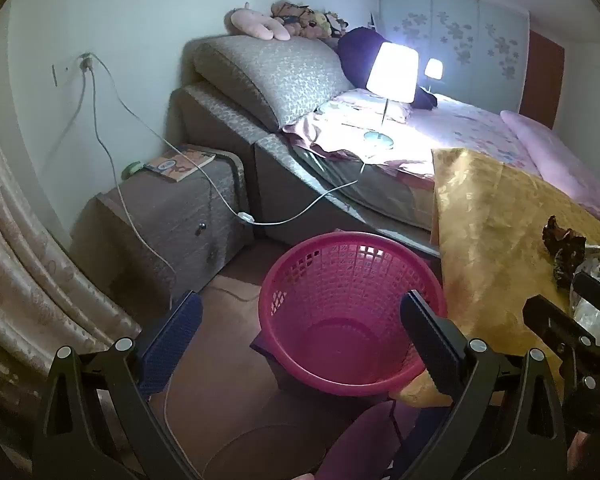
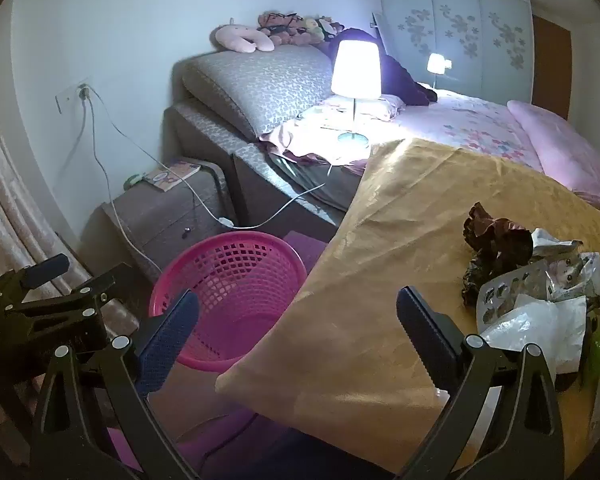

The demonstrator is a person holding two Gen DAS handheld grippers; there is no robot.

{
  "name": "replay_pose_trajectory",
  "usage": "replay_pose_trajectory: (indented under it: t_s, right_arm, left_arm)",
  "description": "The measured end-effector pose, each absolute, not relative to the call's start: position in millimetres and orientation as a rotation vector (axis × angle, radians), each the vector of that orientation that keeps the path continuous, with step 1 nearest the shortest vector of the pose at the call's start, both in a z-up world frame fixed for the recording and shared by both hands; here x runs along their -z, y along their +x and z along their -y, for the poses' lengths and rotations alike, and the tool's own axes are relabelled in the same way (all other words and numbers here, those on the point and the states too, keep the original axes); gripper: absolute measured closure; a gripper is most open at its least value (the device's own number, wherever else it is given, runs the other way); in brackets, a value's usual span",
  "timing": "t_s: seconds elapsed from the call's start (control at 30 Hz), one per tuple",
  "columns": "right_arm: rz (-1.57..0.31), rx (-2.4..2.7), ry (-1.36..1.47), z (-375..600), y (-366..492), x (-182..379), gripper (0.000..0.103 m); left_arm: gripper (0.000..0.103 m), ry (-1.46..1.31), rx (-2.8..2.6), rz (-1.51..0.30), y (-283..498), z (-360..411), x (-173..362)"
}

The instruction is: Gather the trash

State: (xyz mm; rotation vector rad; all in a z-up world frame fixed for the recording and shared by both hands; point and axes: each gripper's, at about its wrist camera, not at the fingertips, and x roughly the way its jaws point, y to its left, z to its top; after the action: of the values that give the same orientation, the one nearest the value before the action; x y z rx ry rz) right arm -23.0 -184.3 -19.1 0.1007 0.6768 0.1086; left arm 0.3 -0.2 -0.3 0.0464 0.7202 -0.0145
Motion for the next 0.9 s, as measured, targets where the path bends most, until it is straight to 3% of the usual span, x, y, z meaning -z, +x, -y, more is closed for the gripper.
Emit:
replay_pose_trajectory:
  t_s: [0.9]
  right_arm:
    - [-0.687, -0.102, 0.087, 176.8, -21.5, 21.6, 0.007]
  left_arm:
    - [0.008, 0.038, -0.007, -0.739, 3.7, -5.8, 4.4]
